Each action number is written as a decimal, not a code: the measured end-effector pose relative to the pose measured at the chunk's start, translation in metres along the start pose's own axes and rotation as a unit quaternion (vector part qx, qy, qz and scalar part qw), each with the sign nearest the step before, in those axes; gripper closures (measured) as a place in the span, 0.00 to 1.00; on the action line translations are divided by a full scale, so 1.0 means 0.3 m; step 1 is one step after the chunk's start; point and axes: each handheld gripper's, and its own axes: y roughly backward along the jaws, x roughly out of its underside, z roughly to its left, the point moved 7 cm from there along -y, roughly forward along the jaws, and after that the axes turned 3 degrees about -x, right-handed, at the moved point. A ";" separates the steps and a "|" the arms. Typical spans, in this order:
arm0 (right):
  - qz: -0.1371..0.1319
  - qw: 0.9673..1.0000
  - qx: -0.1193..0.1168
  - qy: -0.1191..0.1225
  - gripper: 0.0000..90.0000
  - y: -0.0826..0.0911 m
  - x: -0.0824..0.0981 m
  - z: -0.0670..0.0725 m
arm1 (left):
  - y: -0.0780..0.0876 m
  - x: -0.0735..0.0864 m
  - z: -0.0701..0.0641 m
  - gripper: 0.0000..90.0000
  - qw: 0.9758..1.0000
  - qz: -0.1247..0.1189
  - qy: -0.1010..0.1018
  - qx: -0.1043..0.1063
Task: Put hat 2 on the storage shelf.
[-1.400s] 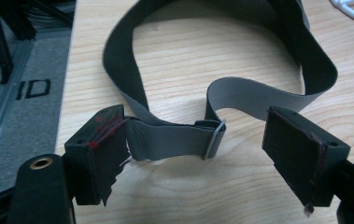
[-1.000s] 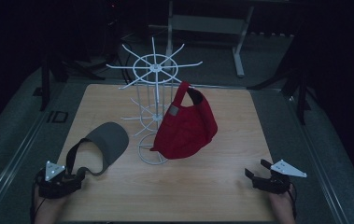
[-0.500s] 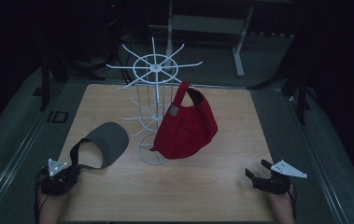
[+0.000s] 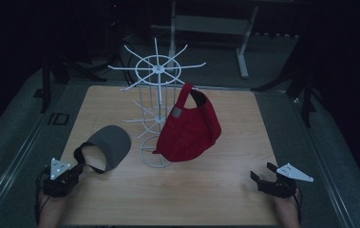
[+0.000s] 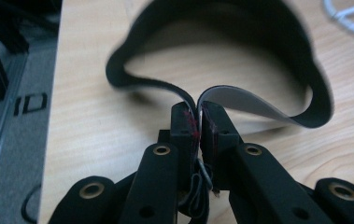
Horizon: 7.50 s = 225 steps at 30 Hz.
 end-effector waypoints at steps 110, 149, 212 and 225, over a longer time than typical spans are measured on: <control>-0.003 1.000 -0.006 -0.018 0.20 0.004 0.000 -0.009 | 0.585 -1.047 -0.450 0.94 0.886 -0.306 -0.201 0.285; -0.004 1.000 -0.007 -0.020 0.20 0.005 0.001 -0.009 | 0.514 -0.814 -0.415 0.59 0.899 -0.271 -0.178 0.294; 0.000 1.000 -0.006 -0.015 0.20 0.003 0.002 -0.008 | 0.165 -0.237 -0.063 0.54 0.967 -0.169 -0.060 0.179; -0.005 1.000 -0.004 -0.014 0.20 0.004 0.000 -0.007 | 0.035 -0.126 -0.095 0.48 0.979 -0.107 -0.074 0.159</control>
